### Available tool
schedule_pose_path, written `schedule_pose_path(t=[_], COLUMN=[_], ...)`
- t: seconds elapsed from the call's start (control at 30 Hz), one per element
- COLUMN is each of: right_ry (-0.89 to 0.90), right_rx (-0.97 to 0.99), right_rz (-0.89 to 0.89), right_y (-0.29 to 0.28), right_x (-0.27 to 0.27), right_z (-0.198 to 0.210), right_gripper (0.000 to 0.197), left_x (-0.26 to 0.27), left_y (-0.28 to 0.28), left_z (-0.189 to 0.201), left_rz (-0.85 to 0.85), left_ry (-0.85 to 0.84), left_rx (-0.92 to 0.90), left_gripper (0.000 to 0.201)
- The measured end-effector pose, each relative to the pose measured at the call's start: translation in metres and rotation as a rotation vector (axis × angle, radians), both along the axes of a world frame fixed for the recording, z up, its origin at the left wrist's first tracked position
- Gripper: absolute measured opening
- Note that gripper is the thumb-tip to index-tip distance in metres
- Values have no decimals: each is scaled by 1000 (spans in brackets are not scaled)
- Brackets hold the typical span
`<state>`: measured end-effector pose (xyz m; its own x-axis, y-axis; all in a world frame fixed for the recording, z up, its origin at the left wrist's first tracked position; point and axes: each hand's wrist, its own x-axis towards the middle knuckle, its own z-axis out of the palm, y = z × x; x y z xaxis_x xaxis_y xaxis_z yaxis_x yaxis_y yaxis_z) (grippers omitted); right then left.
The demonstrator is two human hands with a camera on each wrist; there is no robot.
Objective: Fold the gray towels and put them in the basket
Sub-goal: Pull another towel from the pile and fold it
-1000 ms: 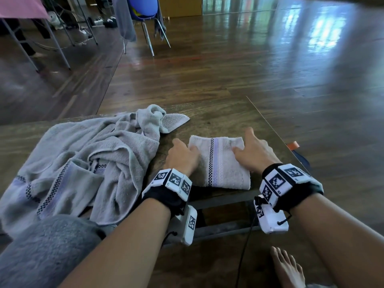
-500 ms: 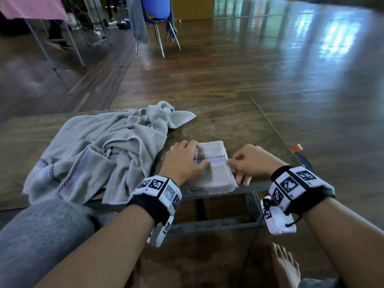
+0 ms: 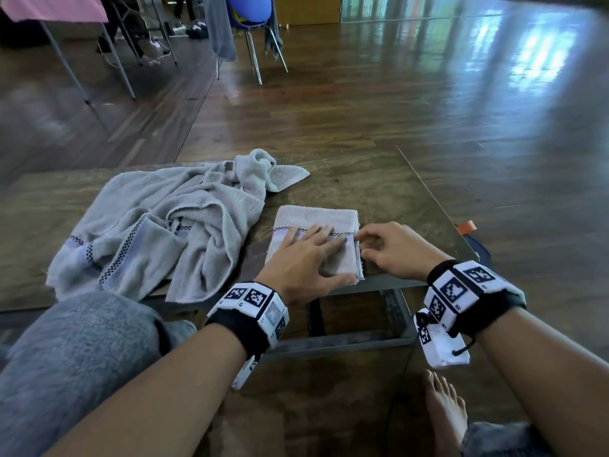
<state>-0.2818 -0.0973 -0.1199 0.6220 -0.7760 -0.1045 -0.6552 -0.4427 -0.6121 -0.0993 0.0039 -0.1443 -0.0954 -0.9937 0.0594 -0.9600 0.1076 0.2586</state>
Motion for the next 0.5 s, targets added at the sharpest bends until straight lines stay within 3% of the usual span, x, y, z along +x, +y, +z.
schedule_pose_path(t=[0.13,0.2,0.33,0.5], right_ry=[16,12,2,-6], right_rx=[-5,6,-6,19], right_rz=[-3,1,40,40], right_y=[-2,-3,-2,-2], right_x=[0,-1,-1,-1], right_z=[0,1,2,2], right_gripper=[31,29,29,22], left_x=[-4,-6,-14,-23], left_y=[-1,-3,-6,-6], left_z=[5,8,16,9], left_rz=[-48,-47,-91,-128], left_ry=[141,228,477,394], left_rx=[-4,0,-207,-158], left_gripper=[44,40,33,34])
